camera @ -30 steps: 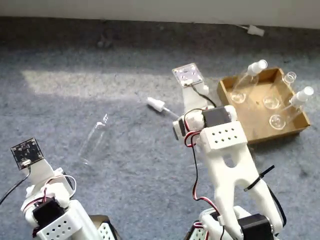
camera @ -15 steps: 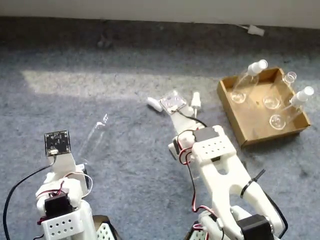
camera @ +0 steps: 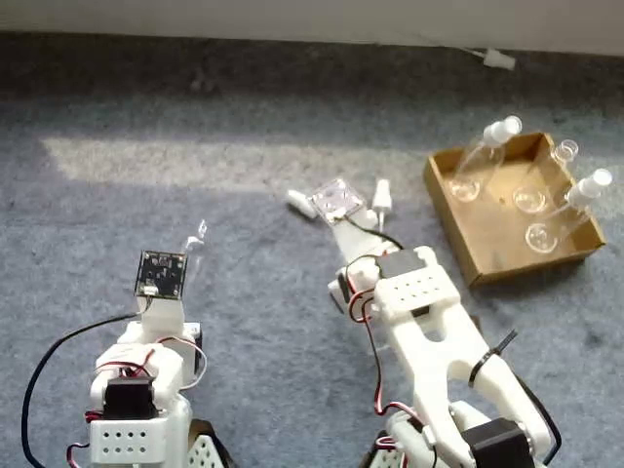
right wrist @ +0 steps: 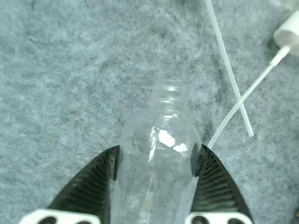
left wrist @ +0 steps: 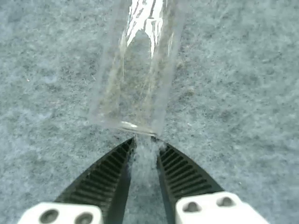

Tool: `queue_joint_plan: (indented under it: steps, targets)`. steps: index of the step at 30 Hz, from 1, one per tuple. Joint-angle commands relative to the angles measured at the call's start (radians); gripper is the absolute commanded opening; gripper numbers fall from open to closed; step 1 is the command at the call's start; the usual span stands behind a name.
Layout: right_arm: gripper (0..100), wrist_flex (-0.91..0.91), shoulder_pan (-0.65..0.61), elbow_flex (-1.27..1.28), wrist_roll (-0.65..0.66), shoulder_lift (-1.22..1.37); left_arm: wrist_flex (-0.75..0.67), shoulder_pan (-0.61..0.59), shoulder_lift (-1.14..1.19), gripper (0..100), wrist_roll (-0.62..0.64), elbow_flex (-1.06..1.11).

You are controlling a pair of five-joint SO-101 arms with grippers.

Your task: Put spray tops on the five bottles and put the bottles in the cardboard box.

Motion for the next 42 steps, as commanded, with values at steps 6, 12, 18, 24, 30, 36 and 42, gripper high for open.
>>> queue_joint_plan:
  steps: [6, 12, 18, 24, 30, 36, 42]
  targets:
    - [13.0, -0.018, -0.104, -0.007, 0.009, -0.027, -0.008, 0.024, 0.015, 0, -0.008, 0.021]
    - [16.3, -0.018, -0.104, -0.007, 0.009, -0.027, -0.008, 0.024, 0.015, 0, -0.008, 0.021]
    - [16.3, -0.022, -0.104, 0.01, 0.0, -0.027, -0.008, 0.024, 0.015, 0, -0.008, 0.021]
    - [16.3, -0.157, -0.104, 0.156, 0.0, -0.038, -0.008, 0.024, 0.015, 0, -0.008, 0.021]
    - [16.3, -0.179, -0.104, 0.217, 0.0, -0.038, -0.008, 0.024, 0.015, 0, -0.008, 0.021]
    - [16.3, -0.18, -0.104, 0.217, 0.0, -0.038, -0.008, 0.024, 0.015, 0, -0.008, 0.021]
    - [16.3, -0.18, -0.104, 0.217, 0.002, -0.038, -0.008, 0.024, 0.015, 0, -0.008, 0.021]
